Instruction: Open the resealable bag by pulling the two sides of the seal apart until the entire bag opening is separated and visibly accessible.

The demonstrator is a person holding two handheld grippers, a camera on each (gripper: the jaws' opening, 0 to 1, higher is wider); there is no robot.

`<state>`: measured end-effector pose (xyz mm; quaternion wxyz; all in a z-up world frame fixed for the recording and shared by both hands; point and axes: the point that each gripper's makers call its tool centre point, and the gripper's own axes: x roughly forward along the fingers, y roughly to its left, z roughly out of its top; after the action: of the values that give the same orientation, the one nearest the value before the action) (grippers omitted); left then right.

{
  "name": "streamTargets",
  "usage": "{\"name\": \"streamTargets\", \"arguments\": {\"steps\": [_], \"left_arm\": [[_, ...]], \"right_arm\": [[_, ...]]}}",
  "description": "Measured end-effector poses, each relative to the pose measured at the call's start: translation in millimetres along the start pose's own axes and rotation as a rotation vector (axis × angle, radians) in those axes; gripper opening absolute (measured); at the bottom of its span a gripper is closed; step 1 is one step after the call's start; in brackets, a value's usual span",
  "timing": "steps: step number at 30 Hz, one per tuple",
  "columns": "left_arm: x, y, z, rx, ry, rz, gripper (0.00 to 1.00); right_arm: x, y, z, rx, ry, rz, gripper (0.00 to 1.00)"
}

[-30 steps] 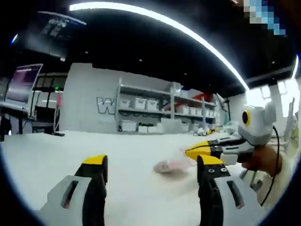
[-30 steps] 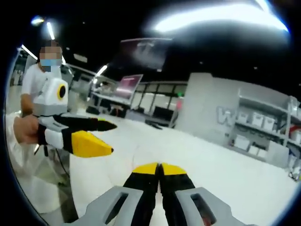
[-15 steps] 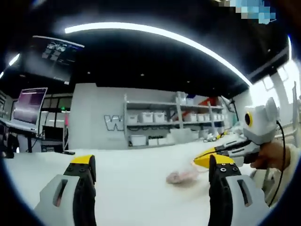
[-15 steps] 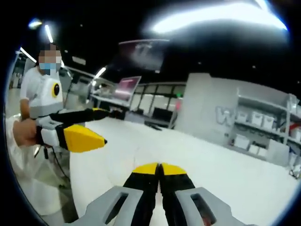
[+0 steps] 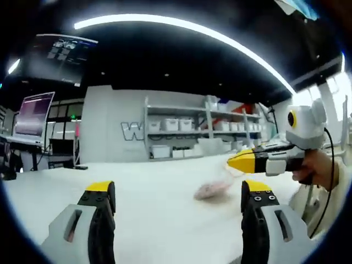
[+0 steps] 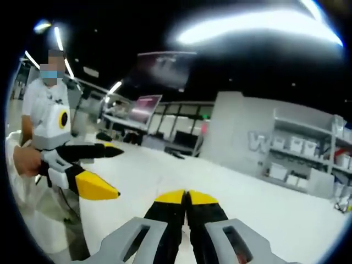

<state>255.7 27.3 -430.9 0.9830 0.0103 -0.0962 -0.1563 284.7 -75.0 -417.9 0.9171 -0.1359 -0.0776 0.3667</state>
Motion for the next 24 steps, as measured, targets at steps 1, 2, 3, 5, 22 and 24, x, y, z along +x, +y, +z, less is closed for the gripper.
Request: {"name": "streamTargets", "arguments": {"steps": [1, 2, 3, 5, 22, 24], "left_arm": [[0, -0.1, 0.7, 0.001, -0.002, 0.000, 0.95], [0, -0.3, 1.4, -0.002, -0.003, -0.001, 0.95], [0, -1.1, 2.3, -0.008, -0.007, -0.005, 0.95], [1, -2.0, 3.2, -0.018, -0.008, -0.011, 0.95], [1, -4.5, 4.3, -0.041, 0.004, -0.016, 0.92], [1, -4.2, 3.6, -0.040, 0.010, -0.013, 0.93]], "right_arm": [[0, -1, 1.9, -0.003, -0.005, -0.003, 0.00], [-1, -2, 4.1, -0.004, -0.013, -0.008, 0.00], [-1, -4, 5.7, -0.005, -0.017, -0.012, 0.00], [-2, -7, 8.8, -0.007, -0.024, -0.020, 0.00], [-12, -16, 33.7, -0.029, -0.096, -0.047, 0.00], [-13, -17, 36.7, -0.033, -0.106, -0.051, 0.00]]}}
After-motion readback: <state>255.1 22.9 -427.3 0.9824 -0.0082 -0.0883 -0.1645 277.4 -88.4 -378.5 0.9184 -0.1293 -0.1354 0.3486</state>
